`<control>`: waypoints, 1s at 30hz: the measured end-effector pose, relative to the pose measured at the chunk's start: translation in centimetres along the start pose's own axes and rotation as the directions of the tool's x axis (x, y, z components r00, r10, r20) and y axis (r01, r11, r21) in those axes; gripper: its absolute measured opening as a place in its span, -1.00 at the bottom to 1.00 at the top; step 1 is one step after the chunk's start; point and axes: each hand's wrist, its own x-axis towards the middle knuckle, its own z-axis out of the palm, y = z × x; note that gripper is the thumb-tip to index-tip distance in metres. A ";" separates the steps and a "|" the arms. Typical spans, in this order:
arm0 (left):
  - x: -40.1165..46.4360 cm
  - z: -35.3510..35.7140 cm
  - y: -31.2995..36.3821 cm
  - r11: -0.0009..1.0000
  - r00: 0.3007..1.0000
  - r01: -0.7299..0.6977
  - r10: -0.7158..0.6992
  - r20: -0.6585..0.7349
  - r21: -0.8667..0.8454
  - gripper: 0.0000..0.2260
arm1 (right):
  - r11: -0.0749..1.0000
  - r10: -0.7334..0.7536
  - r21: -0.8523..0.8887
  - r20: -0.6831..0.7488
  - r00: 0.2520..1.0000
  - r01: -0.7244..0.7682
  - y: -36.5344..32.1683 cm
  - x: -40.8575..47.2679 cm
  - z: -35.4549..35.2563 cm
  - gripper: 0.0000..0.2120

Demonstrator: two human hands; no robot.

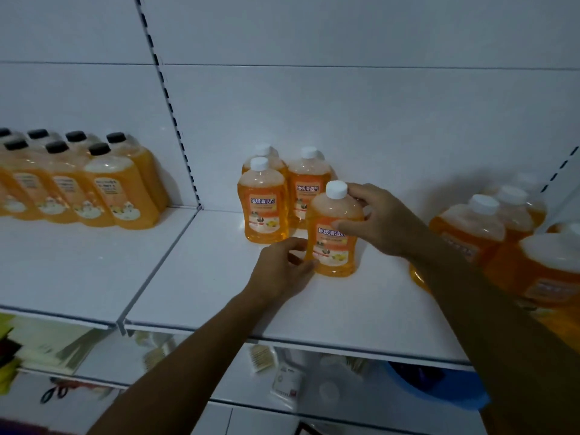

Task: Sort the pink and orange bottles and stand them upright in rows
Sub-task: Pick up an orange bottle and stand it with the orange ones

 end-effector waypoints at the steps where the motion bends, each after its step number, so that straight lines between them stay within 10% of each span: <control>1: 0.3 0.0 0.0 1.000 0.999 0.003 -0.003 -0.037 0.019 -0.71 | 1.000 0.004 -0.005 -0.009 1.000 -0.004 0.1 0.5 0.1 -0.46; 6: 0.9 0.3 0.4 0.998 0.982 0.055 -0.058 -0.180 -0.024 -0.78 | 0.992 -0.040 -0.126 -0.076 0.996 0.031 0.4 3.1 1.0 -0.43; 30: 1.8 0.1 0.2 0.999 0.999 -0.043 0.043 -0.012 -0.009 -0.80 | 0.975 0.032 -0.211 -0.178 0.983 -0.070 -0.3 4.7 3.7 -0.34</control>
